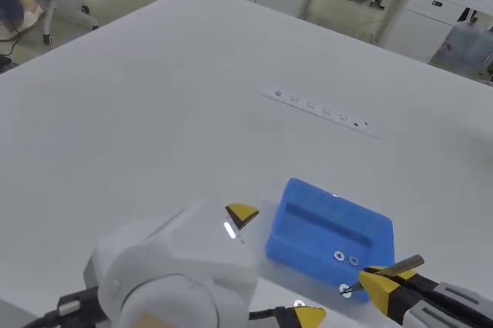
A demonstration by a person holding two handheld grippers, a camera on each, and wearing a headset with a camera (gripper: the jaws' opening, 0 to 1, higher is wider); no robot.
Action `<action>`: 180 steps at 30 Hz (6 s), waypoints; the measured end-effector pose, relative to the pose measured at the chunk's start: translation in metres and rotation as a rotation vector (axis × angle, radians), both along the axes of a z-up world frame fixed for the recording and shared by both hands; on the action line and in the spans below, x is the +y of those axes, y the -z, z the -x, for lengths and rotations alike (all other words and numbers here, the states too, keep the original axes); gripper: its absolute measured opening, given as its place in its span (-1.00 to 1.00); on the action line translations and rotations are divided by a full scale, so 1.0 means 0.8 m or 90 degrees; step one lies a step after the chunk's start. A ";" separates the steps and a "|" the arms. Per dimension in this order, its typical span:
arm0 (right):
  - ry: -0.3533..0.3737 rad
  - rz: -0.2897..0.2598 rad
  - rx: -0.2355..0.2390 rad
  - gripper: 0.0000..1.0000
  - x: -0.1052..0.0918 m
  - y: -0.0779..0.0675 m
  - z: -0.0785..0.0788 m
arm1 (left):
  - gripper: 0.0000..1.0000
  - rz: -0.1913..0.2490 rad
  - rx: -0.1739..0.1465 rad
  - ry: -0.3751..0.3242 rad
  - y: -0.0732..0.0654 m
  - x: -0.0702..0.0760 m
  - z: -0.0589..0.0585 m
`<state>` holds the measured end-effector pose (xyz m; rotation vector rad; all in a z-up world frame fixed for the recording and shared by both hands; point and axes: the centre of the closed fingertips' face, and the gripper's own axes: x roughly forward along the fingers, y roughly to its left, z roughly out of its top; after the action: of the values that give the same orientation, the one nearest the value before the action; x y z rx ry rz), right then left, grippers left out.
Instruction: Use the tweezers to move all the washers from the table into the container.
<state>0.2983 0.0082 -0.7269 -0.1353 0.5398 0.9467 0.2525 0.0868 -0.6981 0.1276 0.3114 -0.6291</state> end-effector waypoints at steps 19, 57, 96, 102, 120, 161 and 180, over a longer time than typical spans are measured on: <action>0.054 -0.083 0.016 -0.95 0.014 -0.024 -0.045 | 0.32 0.001 -0.003 -0.003 0.001 0.002 0.000; 0.070 0.005 0.097 -0.94 0.028 0.057 -0.095 | 0.30 0.006 -0.008 -0.008 -0.003 0.004 -0.001; -0.036 -0.032 0.128 -0.94 0.029 0.053 0.009 | 0.29 -0.001 -0.003 0.011 0.001 -0.003 0.002; -0.044 0.001 0.116 -0.94 0.028 0.060 0.013 | 0.29 -0.002 -0.002 0.009 0.002 -0.002 0.001; -0.129 0.093 0.044 -0.94 0.036 0.066 0.029 | 0.29 -0.004 -0.003 0.006 0.001 0.000 0.002; -0.094 -0.045 0.015 -0.94 0.044 -0.013 0.000 | 0.27 0.003 -0.001 0.010 0.000 -0.001 0.002; 0.001 -0.111 0.059 -0.95 0.040 -0.014 -0.087 | 0.27 0.001 0.001 0.008 0.001 0.000 0.002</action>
<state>0.3682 0.0404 -0.7154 0.0658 0.5401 0.9968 0.2511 0.0865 -0.6989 0.1271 0.3118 -0.6416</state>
